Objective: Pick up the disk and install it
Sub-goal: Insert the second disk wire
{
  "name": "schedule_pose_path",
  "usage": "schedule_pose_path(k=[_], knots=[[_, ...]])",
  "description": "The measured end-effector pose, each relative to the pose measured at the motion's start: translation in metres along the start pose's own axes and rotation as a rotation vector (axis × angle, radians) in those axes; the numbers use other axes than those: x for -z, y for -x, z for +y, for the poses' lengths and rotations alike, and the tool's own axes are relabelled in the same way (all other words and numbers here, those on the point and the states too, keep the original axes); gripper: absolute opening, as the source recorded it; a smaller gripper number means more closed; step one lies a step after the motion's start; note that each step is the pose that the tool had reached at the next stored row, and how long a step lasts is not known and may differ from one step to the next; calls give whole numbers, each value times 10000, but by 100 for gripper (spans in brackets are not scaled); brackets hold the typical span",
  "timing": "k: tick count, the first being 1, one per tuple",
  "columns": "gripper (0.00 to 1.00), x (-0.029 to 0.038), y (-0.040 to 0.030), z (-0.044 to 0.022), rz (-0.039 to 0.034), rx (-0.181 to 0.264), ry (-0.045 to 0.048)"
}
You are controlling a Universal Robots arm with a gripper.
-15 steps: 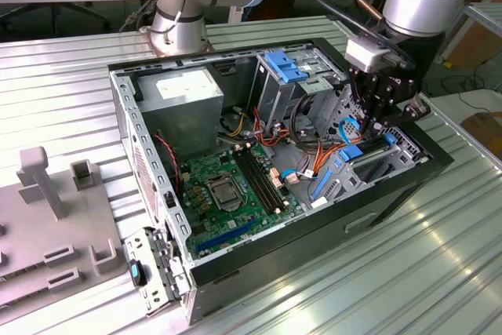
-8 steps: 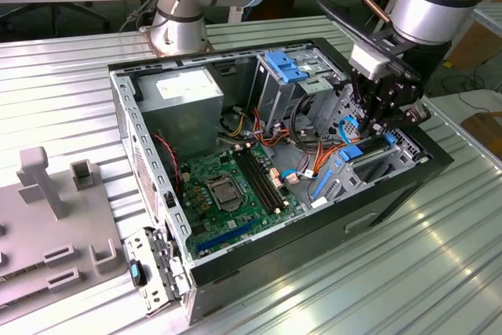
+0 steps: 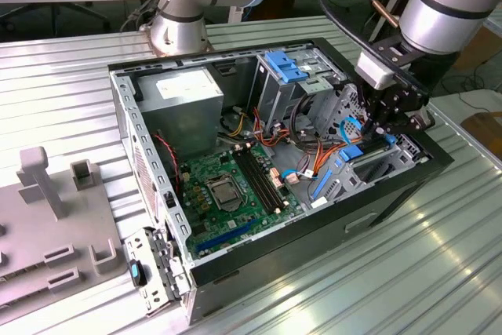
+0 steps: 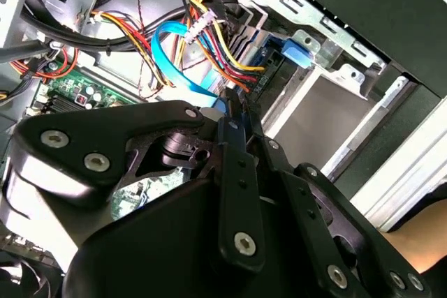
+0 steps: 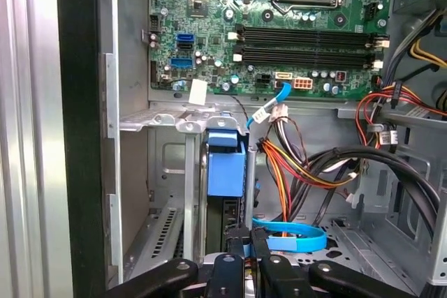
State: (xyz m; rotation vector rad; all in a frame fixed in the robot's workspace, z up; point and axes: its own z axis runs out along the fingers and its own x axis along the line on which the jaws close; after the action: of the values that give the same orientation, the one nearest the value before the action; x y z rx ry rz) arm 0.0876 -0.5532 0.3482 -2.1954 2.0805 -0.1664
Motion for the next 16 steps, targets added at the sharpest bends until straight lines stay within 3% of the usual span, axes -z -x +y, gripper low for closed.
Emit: schedule_pose_path(k=[8,16], knots=[[16,-3,-29,8,-18,-23,-88],[16,-4,-58,18,-14,-83,-116]])
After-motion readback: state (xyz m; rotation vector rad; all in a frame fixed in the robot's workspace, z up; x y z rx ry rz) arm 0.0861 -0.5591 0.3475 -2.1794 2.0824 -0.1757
